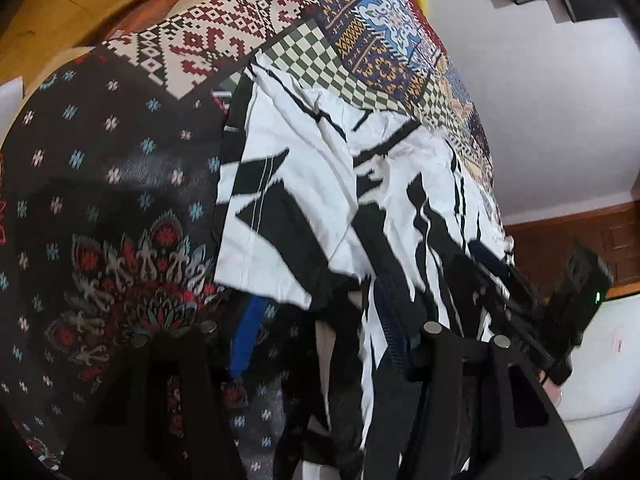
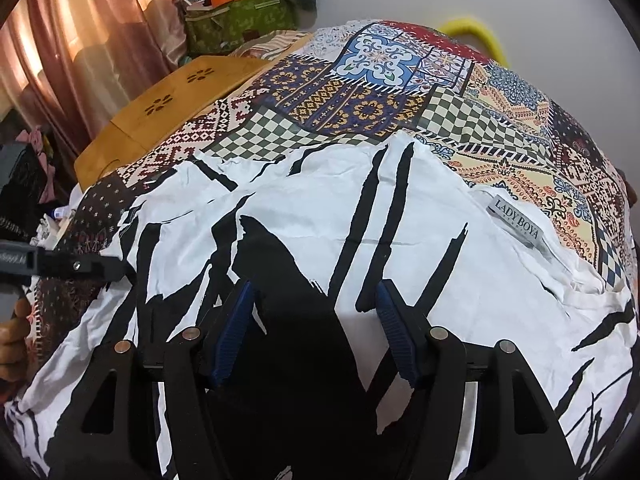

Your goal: Fold small clothes

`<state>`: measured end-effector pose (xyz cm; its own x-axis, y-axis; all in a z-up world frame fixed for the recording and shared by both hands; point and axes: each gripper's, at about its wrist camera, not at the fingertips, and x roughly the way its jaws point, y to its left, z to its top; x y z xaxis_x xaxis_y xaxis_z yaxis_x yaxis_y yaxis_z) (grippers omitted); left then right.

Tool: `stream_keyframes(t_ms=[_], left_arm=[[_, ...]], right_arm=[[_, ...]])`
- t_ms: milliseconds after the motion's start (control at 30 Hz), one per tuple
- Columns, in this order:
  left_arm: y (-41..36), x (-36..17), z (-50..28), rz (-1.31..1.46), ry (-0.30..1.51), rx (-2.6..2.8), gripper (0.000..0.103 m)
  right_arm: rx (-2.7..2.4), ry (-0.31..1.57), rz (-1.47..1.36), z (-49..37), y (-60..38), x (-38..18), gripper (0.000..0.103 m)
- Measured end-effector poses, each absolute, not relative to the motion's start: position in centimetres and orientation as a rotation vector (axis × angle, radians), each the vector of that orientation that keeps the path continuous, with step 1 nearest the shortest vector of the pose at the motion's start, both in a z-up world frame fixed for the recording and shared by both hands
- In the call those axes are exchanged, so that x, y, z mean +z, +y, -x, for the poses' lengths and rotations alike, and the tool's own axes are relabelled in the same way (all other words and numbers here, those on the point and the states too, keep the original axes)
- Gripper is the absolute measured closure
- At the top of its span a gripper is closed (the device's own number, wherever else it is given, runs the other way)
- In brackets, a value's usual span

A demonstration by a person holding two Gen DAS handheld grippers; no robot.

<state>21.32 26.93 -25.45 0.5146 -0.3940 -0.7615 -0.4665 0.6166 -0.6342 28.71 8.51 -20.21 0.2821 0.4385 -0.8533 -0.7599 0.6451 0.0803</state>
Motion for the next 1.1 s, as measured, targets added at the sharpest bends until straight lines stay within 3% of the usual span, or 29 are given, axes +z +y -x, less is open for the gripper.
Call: stream_keyframes(t_ms=[100, 200, 267, 300, 667, 933, 1100], left_arm=[[27.3, -25.2, -23.0, 0.879, 1.044, 0.121, 0.051], [27.4, -25.0, -24.3, 0.788, 1.036, 0.187, 0.068], [27.1, -24.8, -25.1, 0.7, 1.049, 0.228, 0.097], [27.0, -24.5, -25.4, 0.659, 1.051, 0.247, 0.099], [19.7, -15.8, -25.2, 0.383, 0.868, 0.023, 0.099], [14.6, -21.3, -27.0, 0.303, 1.085, -0.1, 0.099], [14.5, -22.6, -26.5, 0.269, 1.128, -0.09, 0.096]], right_arm=[[0.84, 0.996, 0.389, -28.2, 8.5, -20.1, 0.044], [0.85, 1.001, 0.397, -27.8, 8.3, -20.1, 0.043], [0.853, 1.005, 0.394, -27.6, 8.1, -20.1, 0.044], [0.853, 1.008, 0.39, -27.5, 7.9, -20.0, 0.044], [0.824, 0.999, 0.306, -27.2, 5.1, -17.2, 0.044], [0.791, 0.959, 0.281, -26.9, 3.2, -14.4, 0.044], [0.806, 0.968, 0.267, -26.5, 3.8, -14.4, 0.044]])
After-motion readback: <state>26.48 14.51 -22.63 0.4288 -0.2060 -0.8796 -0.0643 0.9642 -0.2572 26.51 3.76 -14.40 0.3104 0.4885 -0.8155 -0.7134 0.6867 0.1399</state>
